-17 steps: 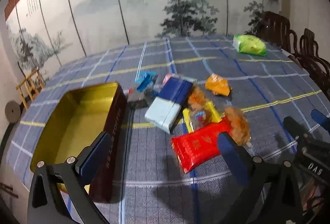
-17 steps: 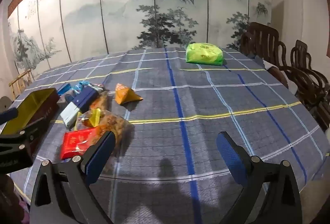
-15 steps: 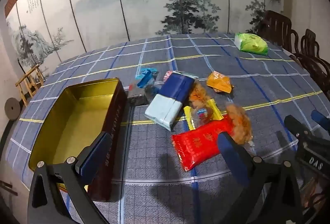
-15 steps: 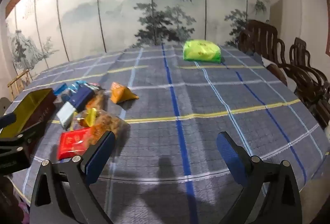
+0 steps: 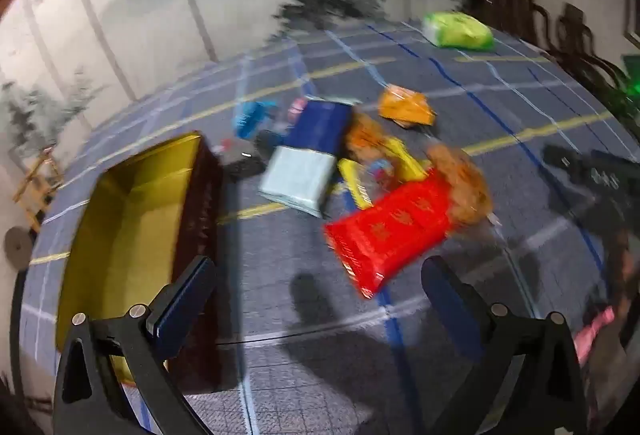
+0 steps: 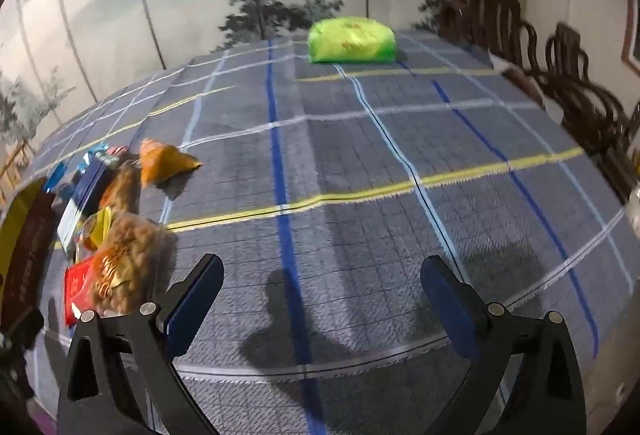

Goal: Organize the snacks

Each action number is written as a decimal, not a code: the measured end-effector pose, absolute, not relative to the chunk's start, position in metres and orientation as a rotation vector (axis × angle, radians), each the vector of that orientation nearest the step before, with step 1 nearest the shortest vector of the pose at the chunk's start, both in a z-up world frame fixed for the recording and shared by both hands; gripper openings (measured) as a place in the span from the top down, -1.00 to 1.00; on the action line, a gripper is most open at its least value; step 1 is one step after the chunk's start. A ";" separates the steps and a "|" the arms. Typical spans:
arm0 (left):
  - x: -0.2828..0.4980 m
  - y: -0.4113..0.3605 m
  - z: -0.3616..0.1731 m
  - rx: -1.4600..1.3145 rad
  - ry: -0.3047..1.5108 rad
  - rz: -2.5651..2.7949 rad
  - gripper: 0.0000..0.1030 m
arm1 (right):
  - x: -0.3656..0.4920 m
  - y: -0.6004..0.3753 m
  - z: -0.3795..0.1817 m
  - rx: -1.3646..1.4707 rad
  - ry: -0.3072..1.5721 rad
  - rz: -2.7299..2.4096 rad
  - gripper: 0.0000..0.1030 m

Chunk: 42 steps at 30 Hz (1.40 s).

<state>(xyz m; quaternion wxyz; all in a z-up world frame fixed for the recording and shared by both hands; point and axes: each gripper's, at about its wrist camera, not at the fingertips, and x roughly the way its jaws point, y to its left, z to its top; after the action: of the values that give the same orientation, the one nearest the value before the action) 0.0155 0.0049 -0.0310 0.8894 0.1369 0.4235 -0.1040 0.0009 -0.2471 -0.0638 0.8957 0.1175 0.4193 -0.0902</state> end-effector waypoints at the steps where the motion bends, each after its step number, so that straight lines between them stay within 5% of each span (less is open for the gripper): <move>1: 0.019 0.005 -0.032 0.290 0.900 -0.239 -0.97 | 0.002 -0.250 -0.065 0.256 0.873 -0.195 -0.92; 27: 0.075 -0.040 -0.066 0.642 1.029 -0.619 -0.82 | 0.010 -0.253 -0.082 0.249 0.885 -0.157 -0.94; 31: 0.086 -0.038 -0.067 0.517 1.135 -0.701 -0.25 | 0.009 -0.251 -0.083 0.243 0.884 -0.160 -0.95; 35: 0.072 -0.030 -0.065 0.448 1.150 -0.630 0.06 | 0.009 -0.251 -0.083 0.241 0.882 -0.159 -0.97; 42: 0.017 0.001 -0.060 0.270 1.162 -0.521 0.16 | 0.012 -0.248 -0.084 0.228 0.883 -0.159 -1.00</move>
<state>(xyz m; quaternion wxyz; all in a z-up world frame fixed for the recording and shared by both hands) 0.0166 0.0013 -0.0598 0.7955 0.1258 0.5409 -0.2423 0.0117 -0.2481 -0.0843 0.8947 0.1100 0.4260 -0.0767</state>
